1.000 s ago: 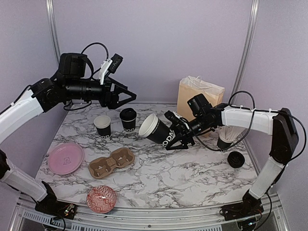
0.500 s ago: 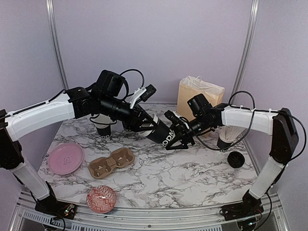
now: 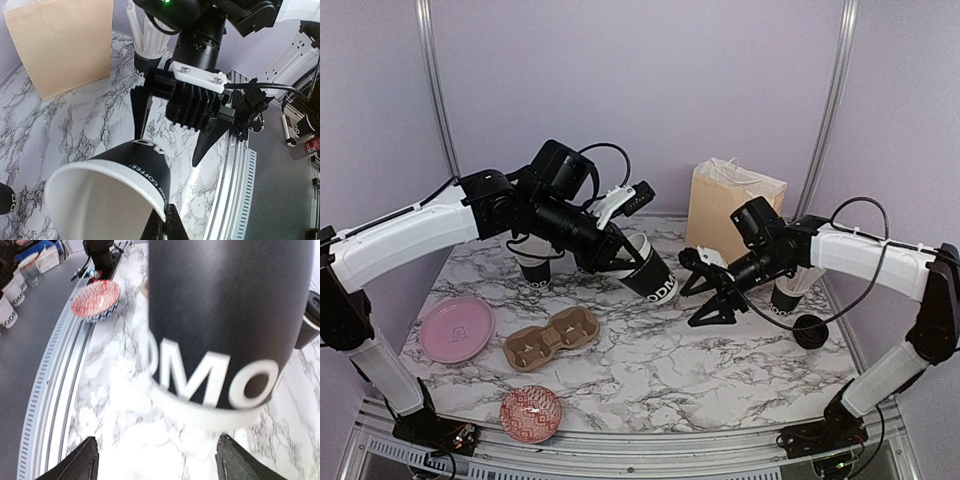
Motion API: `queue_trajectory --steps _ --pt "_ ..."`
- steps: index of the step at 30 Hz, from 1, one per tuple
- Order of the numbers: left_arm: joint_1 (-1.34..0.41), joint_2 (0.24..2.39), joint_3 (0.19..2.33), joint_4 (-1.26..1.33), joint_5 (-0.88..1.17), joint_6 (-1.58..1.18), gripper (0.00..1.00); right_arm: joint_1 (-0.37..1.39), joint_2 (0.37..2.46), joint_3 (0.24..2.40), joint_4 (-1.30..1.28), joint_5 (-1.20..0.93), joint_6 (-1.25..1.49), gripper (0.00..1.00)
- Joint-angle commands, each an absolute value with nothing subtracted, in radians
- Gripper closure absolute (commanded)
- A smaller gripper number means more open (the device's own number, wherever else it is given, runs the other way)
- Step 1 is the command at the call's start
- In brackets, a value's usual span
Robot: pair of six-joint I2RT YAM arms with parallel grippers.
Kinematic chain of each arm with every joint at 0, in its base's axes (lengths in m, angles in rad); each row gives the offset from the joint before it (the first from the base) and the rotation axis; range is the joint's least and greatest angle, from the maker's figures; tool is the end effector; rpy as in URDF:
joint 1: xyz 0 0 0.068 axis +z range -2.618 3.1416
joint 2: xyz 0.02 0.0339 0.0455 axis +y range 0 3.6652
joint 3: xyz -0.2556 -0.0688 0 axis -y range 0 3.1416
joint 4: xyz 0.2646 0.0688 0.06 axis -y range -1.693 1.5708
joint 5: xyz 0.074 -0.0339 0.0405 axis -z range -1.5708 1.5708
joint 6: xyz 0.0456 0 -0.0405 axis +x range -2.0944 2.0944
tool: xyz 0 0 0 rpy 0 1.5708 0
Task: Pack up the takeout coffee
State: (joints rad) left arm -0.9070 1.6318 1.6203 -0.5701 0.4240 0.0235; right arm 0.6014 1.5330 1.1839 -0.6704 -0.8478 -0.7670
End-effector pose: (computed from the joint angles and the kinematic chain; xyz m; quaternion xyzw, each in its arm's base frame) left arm 0.2301 -0.3246 0.3621 0.4753 0.7242 -0.3658 0.3403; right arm 0.2561 0.2172 0.2461 -0.6411 0.6089 0.3739 0.2800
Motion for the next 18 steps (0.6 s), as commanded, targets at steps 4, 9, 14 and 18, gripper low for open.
queue_trajectory --steps 4,9,14,18 --pt "-1.046 1.726 1.659 -0.761 0.116 0.109 1.0 0.564 1.311 0.953 -0.864 -0.438 -0.92 0.29" --pt "-1.097 1.826 1.72 -0.784 0.017 0.122 1.0 0.525 1.2 0.805 -0.809 -0.182 -0.857 0.37" --pt "-1.147 1.933 1.79 -0.783 -0.03 0.139 1.0 0.421 1.15 0.732 -0.774 -0.071 -0.833 0.44" --pt "-1.179 2.005 1.837 -0.784 -0.05 0.137 1.0 0.269 1.188 0.736 -0.768 -0.093 -0.844 0.52"
